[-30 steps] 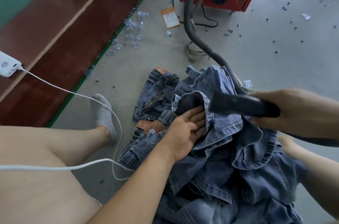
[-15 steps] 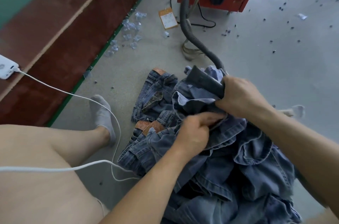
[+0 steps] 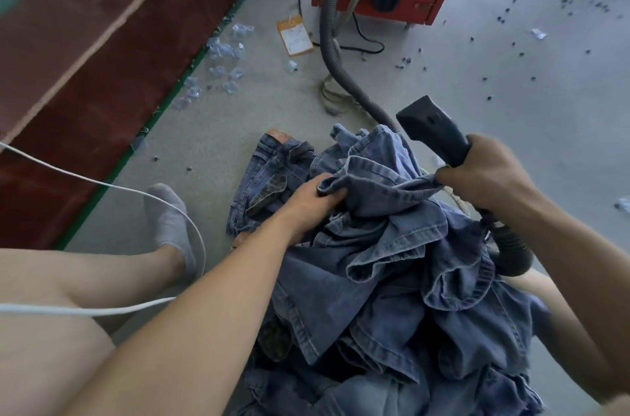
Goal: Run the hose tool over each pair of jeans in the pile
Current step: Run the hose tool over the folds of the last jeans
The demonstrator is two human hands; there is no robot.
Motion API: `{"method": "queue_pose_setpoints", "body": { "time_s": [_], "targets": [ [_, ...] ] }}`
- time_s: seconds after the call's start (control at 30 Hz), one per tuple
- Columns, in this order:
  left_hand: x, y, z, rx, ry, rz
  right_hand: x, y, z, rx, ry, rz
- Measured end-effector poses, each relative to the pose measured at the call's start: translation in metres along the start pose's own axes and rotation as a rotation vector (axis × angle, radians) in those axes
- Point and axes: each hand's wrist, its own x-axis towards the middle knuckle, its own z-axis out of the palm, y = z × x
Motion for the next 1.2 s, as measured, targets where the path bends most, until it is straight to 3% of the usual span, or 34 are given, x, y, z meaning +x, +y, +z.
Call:
{"method": "queue_pose_setpoints", "body": {
  "time_s": [0.27, 0.4, 0.53, 0.67, 0.73, 0.87, 0.93, 1.07, 1.2],
  "targets": [
    [-0.025, -0.003, 0.029, -0.574, 0.024, -0.033, -0.01, 0.009, -0.02, -0.265, -0.166, -0.249],
    [-0.035, -0.007, 0.033, -0.652, -0.038, 0.013, -0.027, 0.016, -0.054, -0.246, -0.258, -0.281],
    [-0.04, -0.004, 0.036, -0.65, -0.08, 0.043, -0.041, 0.008, -0.082, -0.219, -0.548, -0.244],
    [-0.045, -0.001, 0.039, -0.652, -0.148, 0.04, -0.054, -0.022, -0.056, -0.25, -0.744, -0.409],
    [-0.047, -0.003, 0.039, -0.638, -0.153, 0.033, -0.054, -0.032, -0.046, -0.173, -0.65, -0.476],
    [-0.049, -0.006, 0.04, -0.692, -0.119, 0.045, -0.042, -0.026, -0.063, -0.092, -0.354, -0.403],
    [-0.049, -0.008, 0.041, -0.715, -0.135, 0.048, -0.042, -0.016, -0.073, -0.164, -0.399, -0.369],
    [-0.048, -0.011, 0.041, -0.726, -0.212, 0.058, -0.057, -0.027, -0.055, -0.271, -0.701, -0.422],
    [-0.052, -0.011, 0.039, -0.693, -0.236, 0.072, -0.052, -0.044, -0.033, -0.3, -0.523, -0.581]
  ]
}}
